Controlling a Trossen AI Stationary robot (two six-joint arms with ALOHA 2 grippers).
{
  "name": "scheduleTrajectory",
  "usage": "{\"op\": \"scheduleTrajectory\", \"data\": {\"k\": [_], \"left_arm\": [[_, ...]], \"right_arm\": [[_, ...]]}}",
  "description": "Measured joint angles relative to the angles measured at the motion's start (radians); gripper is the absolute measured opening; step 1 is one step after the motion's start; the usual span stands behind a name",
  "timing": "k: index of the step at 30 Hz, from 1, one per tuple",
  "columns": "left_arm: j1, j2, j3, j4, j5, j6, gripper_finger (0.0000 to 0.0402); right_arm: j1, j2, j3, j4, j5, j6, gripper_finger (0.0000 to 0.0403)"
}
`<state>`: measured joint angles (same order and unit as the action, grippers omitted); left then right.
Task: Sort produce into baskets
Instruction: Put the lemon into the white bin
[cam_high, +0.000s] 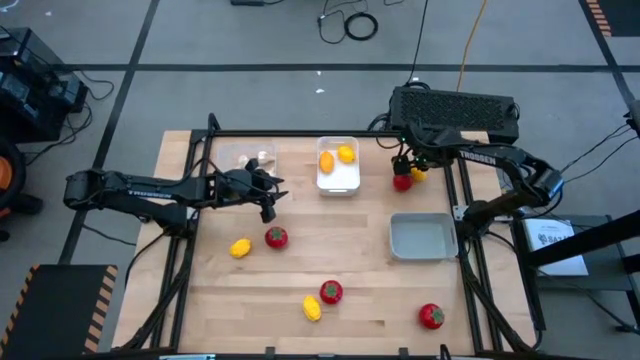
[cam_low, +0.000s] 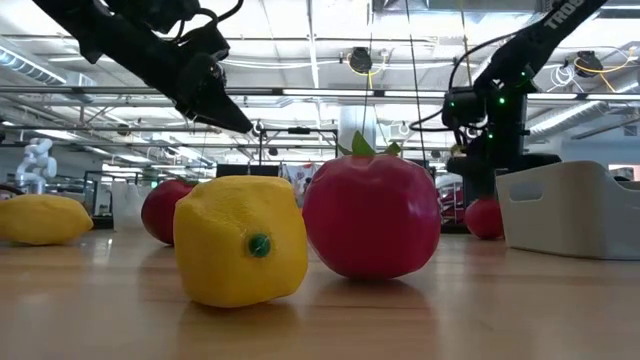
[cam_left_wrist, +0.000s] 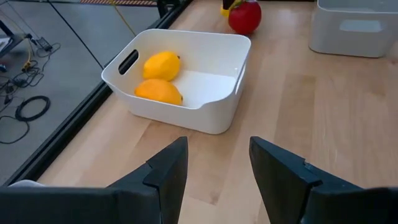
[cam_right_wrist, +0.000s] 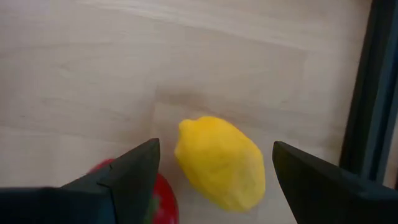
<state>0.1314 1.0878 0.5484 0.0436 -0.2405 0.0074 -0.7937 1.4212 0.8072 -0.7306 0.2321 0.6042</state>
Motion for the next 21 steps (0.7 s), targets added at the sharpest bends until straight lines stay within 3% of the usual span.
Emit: {"op": "scheduleTrajectory", "data": {"k": [9,21], "left_arm": [[0.000,0.000,0.000,0.000,0.000,0.000,0.0180],[0.000,0.000,0.000,0.000,0.000,0.000,0.0180]], "right_arm": [[0.000,0.000,-0.050,-0.013,-0.003,-0.004,0.0302],[0.000,0.000,-0.103,0.094,-0.007,-0.174,0.0302]]}}
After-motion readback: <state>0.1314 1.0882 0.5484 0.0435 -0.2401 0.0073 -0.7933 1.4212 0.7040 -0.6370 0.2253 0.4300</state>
